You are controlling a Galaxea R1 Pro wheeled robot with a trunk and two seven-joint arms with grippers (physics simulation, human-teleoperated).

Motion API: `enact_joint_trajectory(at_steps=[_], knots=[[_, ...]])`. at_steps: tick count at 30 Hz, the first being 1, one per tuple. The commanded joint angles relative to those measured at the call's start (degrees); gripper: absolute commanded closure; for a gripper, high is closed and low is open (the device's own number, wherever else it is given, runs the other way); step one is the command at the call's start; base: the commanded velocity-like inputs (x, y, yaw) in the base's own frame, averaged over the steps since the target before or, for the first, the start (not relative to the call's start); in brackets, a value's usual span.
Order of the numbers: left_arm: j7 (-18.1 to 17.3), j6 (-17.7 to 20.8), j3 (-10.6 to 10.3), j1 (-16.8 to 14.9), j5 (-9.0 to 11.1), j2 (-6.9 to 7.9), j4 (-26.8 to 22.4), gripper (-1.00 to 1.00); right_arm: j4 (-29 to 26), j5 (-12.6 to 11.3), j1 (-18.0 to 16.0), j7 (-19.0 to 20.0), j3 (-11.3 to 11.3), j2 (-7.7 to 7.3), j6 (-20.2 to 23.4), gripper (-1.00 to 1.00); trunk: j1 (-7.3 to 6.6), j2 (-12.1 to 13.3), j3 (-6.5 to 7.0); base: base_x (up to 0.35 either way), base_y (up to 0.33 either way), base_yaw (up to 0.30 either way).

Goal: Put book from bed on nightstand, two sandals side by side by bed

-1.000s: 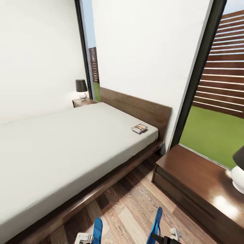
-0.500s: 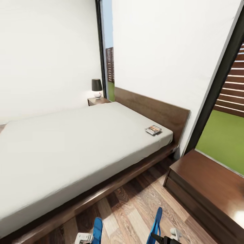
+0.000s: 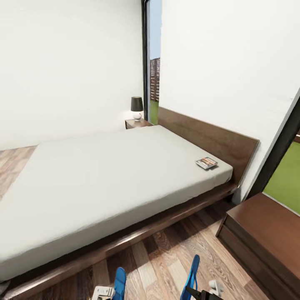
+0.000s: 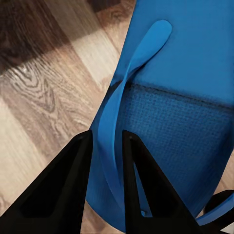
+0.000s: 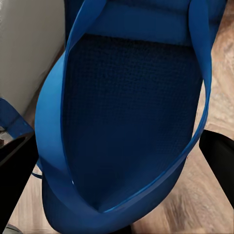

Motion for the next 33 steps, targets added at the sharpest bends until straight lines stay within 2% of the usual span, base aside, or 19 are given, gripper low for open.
enact_joint_trajectory(at_steps=[1,33], knots=[[0.1,-0.3,0.5,0.0,-0.7,0.01,0.1,1.0,0.2,0.0,-0.1,0.2,-0.1,-0.01,-0.4,1.0,-0.01,0.0,-0.05,0.0,0.0,0.269],[0.1,-0.3,0.5,0.0,-0.7,0.01,0.1,1.0,0.2,0.0,-0.1,0.2,-0.1,-0.01,-0.4,1.0,-0.01,0.0,-0.05,0.0,0.0,0.269]])
